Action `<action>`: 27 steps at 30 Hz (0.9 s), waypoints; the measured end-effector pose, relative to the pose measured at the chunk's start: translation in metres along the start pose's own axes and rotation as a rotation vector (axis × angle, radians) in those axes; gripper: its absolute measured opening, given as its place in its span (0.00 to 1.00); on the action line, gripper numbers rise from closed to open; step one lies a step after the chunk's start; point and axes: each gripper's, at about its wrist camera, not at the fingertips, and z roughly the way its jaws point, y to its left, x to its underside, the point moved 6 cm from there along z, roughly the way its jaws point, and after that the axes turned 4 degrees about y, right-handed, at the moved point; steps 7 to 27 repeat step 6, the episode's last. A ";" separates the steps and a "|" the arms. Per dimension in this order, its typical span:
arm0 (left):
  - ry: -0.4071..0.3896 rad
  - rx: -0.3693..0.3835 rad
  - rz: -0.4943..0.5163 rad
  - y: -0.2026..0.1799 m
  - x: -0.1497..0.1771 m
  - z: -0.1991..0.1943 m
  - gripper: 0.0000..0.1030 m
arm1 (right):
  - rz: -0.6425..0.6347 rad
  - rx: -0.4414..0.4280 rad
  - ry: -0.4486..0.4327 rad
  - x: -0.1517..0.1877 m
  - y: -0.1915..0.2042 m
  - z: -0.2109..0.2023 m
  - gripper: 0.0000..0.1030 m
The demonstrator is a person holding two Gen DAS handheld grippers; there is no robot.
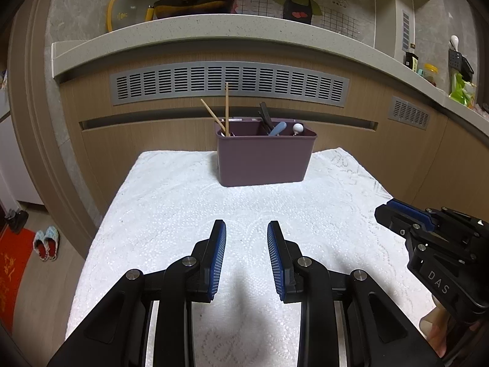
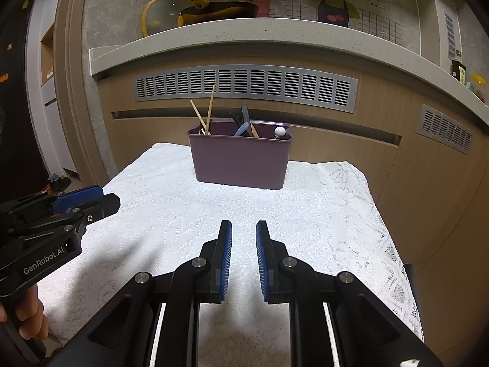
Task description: Organize utensils
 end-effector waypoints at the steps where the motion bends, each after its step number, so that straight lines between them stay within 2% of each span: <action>1: -0.003 -0.002 0.001 0.000 0.000 -0.001 0.29 | 0.000 0.001 -0.001 0.000 0.000 0.000 0.15; 27: -0.019 0.004 0.014 -0.002 -0.001 -0.004 0.29 | -0.002 0.003 -0.003 -0.001 -0.001 0.000 0.15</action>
